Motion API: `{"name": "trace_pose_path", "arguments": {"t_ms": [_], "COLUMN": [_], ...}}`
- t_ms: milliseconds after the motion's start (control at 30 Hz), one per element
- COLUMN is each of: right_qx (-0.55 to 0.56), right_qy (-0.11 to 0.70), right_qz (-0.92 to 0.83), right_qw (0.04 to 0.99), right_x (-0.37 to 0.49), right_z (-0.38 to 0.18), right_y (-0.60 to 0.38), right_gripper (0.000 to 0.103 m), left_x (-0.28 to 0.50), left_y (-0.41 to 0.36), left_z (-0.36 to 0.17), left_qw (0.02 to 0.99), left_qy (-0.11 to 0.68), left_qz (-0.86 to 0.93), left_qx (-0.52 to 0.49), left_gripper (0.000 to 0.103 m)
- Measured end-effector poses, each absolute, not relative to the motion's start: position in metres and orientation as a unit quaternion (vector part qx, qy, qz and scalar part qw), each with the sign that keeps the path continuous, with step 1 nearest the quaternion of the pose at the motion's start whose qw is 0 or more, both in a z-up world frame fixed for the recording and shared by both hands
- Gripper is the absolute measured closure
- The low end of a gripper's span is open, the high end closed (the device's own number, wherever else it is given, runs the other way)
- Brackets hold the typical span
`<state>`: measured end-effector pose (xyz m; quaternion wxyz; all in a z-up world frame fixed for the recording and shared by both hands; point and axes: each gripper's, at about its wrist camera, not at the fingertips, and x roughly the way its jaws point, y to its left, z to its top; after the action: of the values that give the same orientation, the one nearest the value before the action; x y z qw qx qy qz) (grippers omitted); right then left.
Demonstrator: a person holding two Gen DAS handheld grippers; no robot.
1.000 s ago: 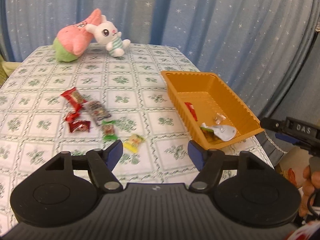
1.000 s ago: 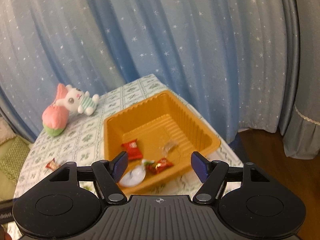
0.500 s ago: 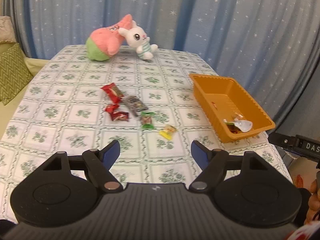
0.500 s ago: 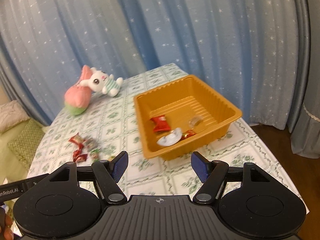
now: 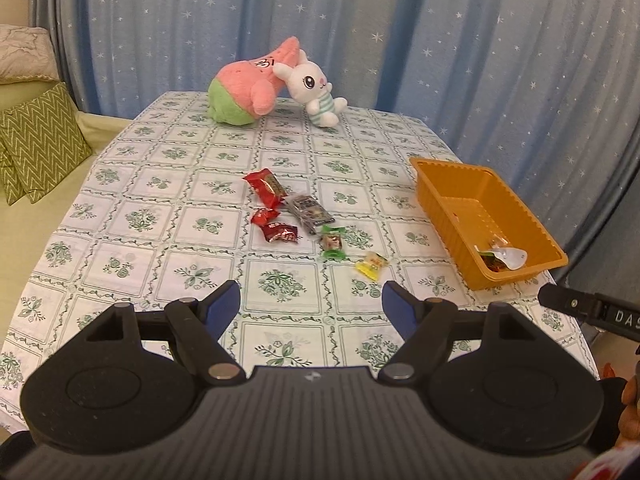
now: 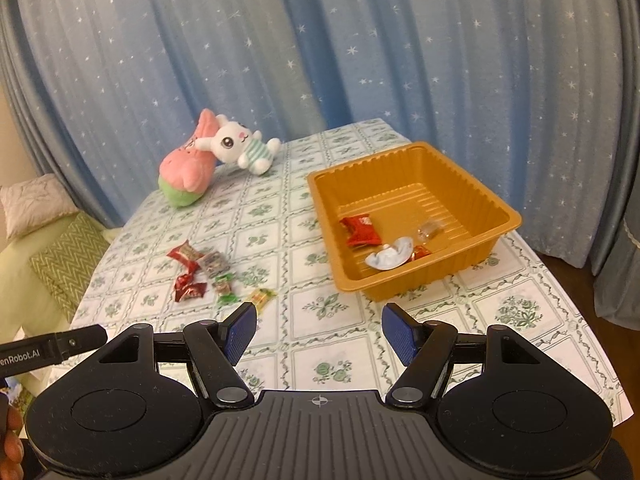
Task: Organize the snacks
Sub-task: 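Pull both tools back from the tray toward the remaining candies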
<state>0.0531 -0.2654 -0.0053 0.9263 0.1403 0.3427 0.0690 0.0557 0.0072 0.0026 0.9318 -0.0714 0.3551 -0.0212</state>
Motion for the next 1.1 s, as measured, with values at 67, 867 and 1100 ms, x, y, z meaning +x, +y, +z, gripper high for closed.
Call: {"name": "trace_pose_path", "arguments": {"t_ms": [67,867,1100], "right_qx": [0.138,0.095,0.086], "right_qy": [0.348,0.366,0.374], "right_qz": [0.072,0.116,0.125], "right_qw": [0.924,0.918,0.915], "right_x": [0.054,0.119,0.153], "right_z": [-0.008,-0.048,-0.074], "right_y": [-0.263,-0.201,-0.179], "right_gripper": [0.034,0.034,0.043], "left_x": [0.056,0.122,0.159], "left_y": [0.009,0.036,0.046], "left_z": [0.003,-0.023,-0.044], "left_qw": [0.932,0.926,0.922], "left_qy": [0.355,0.375,0.384], "left_qz": [-0.018,-0.029,-0.045], "left_qx": [-0.071,-0.031,-0.016], "left_gripper": [0.027,0.027,0.027]}}
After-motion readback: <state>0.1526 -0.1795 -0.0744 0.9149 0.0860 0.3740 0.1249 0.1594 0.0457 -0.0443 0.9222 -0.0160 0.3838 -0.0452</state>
